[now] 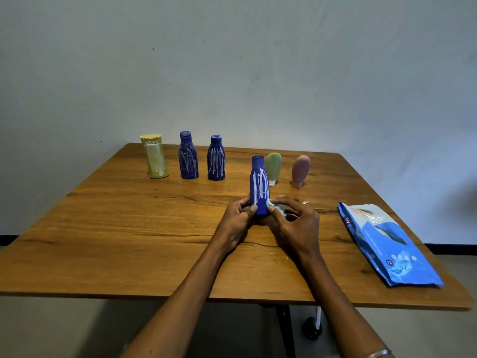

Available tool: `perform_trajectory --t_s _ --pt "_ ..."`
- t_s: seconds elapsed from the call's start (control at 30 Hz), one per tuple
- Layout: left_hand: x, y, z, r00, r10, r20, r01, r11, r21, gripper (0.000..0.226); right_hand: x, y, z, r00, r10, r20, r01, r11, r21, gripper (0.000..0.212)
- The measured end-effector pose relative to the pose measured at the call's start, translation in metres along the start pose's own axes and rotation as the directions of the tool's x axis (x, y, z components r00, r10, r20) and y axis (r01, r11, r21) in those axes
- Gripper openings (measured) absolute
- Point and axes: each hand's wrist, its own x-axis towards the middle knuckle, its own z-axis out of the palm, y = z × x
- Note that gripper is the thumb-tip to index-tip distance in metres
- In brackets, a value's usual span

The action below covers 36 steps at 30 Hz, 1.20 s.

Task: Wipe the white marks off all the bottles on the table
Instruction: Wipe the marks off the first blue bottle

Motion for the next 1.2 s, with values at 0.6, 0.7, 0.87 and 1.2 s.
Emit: perform_trajectory --t_s 0.6,0.7,0.87,1.2 --pt "-0.007 0.0 0.002 0.997 0.075 -0.011 -0.071 0.974 0.216 0.042 0.0 -0.001 -0.001 0.999 -0.045 0.018 0.046 0.996 -0.076 0.023" --pt "-0.006 -0.001 0.003 0.998 0.063 -0.007 -0.059 0.972 0.226 0.042 -0.001 -0.001 -0.003 0.998 -0.056 -0.014 0.055 0.996 -0.065 0.024" --pt "-0.005 -0.002 -0.002 0.995 0.07 -0.077 -0.05 0.972 0.231 0.045 -0.003 -0.002 -0.001 0.997 -0.019 0.075 0.024 0.997 -0.067 0.02" --pt "-0.008 -0.001 0.003 0.991 0.136 -0.019 -0.124 0.942 0.311 0.043 0.036 -0.017 -0.003 0.994 -0.104 0.039 0.107 0.991 -0.08 0.023"
